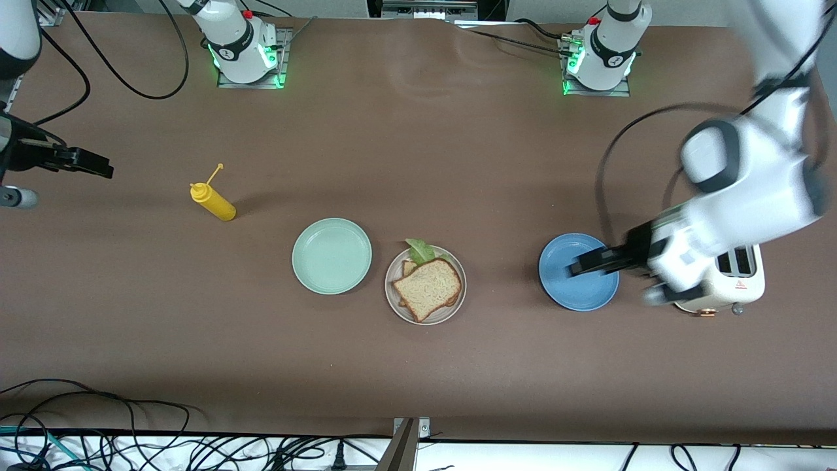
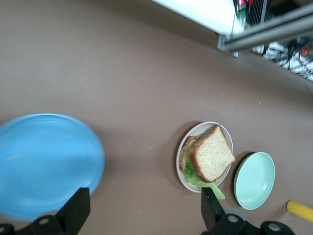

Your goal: Make sandwich on beige plate with both arms

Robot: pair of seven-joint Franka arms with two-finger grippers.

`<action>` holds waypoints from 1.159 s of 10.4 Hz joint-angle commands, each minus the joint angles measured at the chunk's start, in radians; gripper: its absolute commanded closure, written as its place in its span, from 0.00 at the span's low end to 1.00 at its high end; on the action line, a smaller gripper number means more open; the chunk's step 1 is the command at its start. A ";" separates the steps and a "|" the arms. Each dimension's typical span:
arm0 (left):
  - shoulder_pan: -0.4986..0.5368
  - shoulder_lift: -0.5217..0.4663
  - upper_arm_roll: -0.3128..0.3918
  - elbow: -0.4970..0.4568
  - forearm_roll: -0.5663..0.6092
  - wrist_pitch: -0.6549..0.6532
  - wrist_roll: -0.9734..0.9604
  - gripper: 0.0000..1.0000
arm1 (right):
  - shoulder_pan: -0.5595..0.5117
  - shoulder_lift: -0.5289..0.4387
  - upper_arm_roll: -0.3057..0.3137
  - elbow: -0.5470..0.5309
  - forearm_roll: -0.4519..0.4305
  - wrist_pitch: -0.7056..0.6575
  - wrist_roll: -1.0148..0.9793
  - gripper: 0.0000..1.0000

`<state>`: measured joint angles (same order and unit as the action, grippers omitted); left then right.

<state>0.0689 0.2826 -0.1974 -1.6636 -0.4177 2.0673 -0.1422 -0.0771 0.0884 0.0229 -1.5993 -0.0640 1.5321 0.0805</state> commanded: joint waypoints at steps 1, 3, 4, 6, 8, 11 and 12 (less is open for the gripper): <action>0.017 -0.225 -0.005 -0.171 0.159 -0.060 0.012 0.00 | 0.022 -0.032 0.021 -0.031 -0.060 -0.007 0.039 0.00; 0.028 -0.333 -0.005 -0.168 0.314 -0.223 0.009 0.00 | 0.020 -0.032 0.022 -0.054 -0.057 0.011 0.047 0.00; 0.032 -0.371 -0.004 -0.159 0.368 -0.290 0.006 0.00 | 0.019 -0.030 0.019 -0.053 -0.047 0.005 0.038 0.00; 0.032 -0.425 0.012 -0.130 0.437 -0.415 -0.002 0.00 | 0.023 -0.022 0.003 -0.047 0.018 -0.004 0.041 0.00; 0.028 -0.427 0.090 -0.032 0.436 -0.525 -0.022 0.00 | 0.022 -0.022 -0.001 -0.041 0.018 -0.007 0.036 0.00; 0.023 -0.425 0.099 -0.019 0.438 -0.538 -0.027 0.00 | 0.128 -0.026 -0.150 -0.044 0.033 0.005 0.001 0.00; 0.022 -0.425 0.099 -0.018 0.438 -0.539 -0.045 0.00 | 0.122 -0.024 -0.149 -0.044 0.033 0.003 -0.028 0.00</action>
<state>0.0997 -0.1525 -0.0916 -1.6979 -0.0092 1.5470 -0.1563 0.0232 0.0796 -0.0984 -1.6335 -0.0498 1.5335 0.0891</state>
